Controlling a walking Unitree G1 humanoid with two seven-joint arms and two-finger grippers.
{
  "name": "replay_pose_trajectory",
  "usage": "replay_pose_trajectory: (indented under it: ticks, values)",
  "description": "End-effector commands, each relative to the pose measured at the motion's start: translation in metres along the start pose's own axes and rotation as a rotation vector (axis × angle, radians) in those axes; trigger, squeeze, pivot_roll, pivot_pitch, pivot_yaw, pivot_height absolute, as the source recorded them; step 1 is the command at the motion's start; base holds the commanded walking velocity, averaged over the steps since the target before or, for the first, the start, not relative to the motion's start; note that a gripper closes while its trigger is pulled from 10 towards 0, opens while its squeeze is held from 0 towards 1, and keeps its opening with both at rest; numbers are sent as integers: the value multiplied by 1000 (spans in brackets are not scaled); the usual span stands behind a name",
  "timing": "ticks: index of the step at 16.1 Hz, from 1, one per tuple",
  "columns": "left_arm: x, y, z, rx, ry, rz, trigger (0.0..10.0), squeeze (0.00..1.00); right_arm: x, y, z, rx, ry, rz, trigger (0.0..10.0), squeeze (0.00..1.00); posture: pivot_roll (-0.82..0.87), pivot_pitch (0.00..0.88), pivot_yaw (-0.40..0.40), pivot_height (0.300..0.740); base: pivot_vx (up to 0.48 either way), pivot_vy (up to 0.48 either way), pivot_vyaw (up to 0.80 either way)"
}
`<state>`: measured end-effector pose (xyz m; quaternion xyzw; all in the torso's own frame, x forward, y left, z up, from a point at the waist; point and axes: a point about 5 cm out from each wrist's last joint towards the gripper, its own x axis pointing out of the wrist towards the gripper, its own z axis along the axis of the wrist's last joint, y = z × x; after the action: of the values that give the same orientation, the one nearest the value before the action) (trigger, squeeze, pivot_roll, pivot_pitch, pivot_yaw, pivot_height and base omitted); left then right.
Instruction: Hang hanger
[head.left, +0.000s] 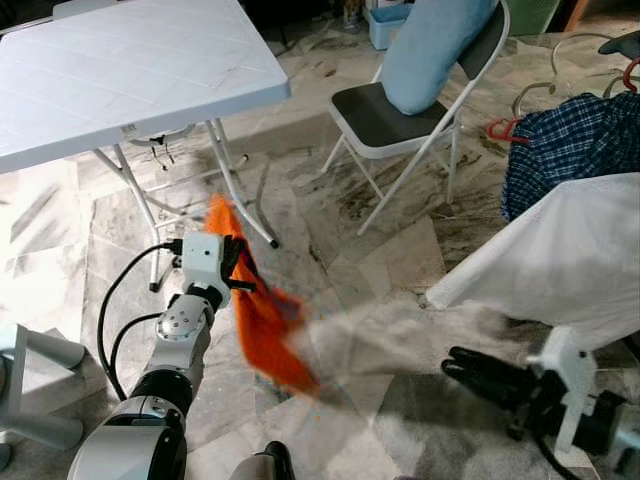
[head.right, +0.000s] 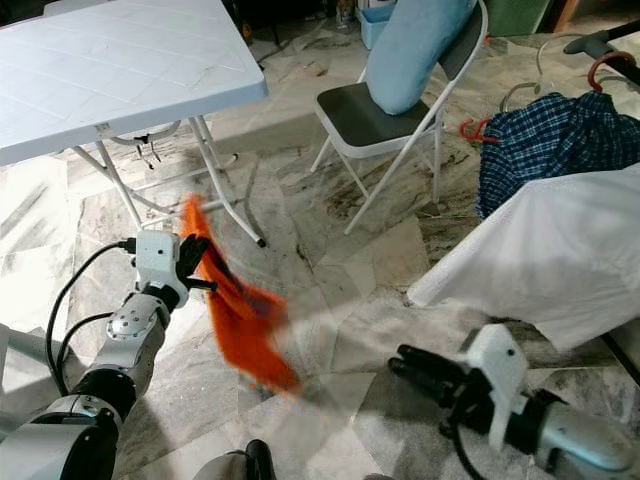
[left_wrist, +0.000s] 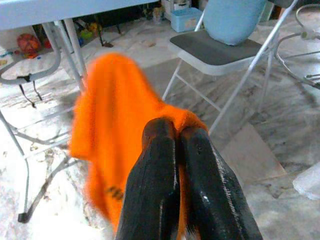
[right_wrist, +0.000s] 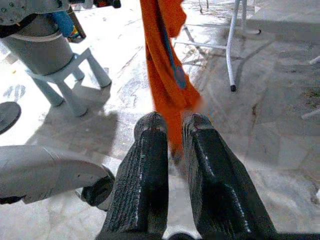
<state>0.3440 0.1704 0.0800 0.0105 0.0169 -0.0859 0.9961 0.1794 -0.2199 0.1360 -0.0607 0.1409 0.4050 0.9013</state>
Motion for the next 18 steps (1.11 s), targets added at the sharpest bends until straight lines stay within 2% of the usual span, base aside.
replay_pose_trajectory:
  ticks: [1, 5, 7, 9, 11, 13, 14, 15, 18]
  values:
    - [2, 3, 7, 2, -32, 10, 0, 0, 1, 4, -1, 7, 6, 18, 10000, 0, -264, 178, 107, 740, 0, 0, 0]
    - [3, 1, 10, 3, -53, -3, 0, 0, 13, 6, -5, 32, -10, 9, 10000, 0, -254, 183, 113, 740, 0, 0, 0]
    - [4, -1, 13, 3, -67, -13, 0, 0, 20, 0, -7, 26, -36, -52, 10000, 0, -249, 185, 113, 740, 0, 0, 0]
    - [8, -5, 20, -16, -95, -37, 0, 0, 33, -14, -10, 24, -89, -198, 10000, 0, -244, 186, 113, 740, 0, 0, 0]
    - [14, -14, 32, -39, -146, -80, 0, 0, 48, -19, -12, 19, -120, -282, 10000, 0, -244, 186, 113, 740, 0, 0, 0]
    - [21, -28, 54, -67, -231, -145, 0, 0, 66, -21, -10, 14, -164, -363, 10000, 0, -215, 189, 108, 740, 0, 0, 0]
    - [24, -32, 62, -80, -254, -157, 0, 0, 70, -23, -10, 22, -173, -380, 10000, 404, -214, 190, 109, 740, 0, 0, 0]
    - [26, -36, 67, -91, -270, -169, 0, 0, 72, -25, -10, 32, -185, -389, 10000, 1000, -214, 190, 109, 740, 0, 0, 0]
    - [33, -42, 87, -110, -311, -195, 0, 0, 74, -35, -10, 2, -200, -432, 10000, 1000, -192, 200, 111, 740, 0, 0, 0]
